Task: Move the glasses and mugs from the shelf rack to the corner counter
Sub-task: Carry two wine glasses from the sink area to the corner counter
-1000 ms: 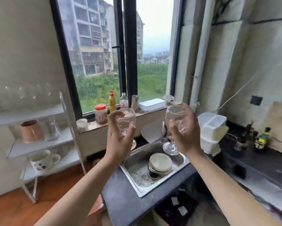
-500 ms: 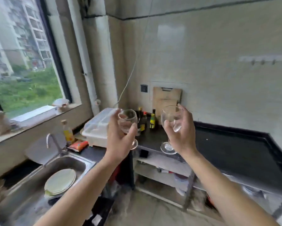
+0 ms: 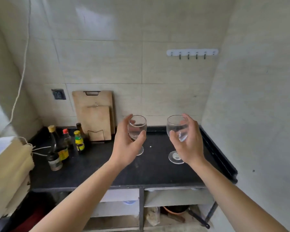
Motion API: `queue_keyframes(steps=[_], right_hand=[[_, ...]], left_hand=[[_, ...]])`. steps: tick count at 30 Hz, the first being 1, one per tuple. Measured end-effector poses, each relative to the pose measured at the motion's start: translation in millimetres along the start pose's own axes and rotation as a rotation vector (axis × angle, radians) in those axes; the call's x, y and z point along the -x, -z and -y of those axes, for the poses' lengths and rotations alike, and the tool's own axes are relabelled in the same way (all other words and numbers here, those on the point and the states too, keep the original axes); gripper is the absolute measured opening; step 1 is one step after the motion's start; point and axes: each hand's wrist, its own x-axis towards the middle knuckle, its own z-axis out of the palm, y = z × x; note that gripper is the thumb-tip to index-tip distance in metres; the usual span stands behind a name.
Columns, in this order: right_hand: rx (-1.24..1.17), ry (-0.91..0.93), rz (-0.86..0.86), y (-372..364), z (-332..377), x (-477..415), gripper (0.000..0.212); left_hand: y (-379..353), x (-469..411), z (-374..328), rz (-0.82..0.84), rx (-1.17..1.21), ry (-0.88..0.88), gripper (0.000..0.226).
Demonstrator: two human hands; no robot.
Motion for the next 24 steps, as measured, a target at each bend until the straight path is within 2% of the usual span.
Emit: queue_keyframes(steps=[5,14,19,24], right_hand=[[0.092,-0.05,-0.089,-7,-57,-98,0.076],[0.175,-0.182,-0.21,17,-190,-199,0.07],[0.162,-0.239,-0.175,22,-287,-254,0.066],[0.111,-0.315,-0.085,19,-378,-322,0.073]], left_hand=[[-68,-108,33,0.138,0.026,-0.012,0.069],[-205,-233,86,0.321,0.083,0.044,0.06],[-289,-279,129,0.326,0.059,0.102,0.059],[-363,-331,167,0.259,0.004,0.244,0.06]])
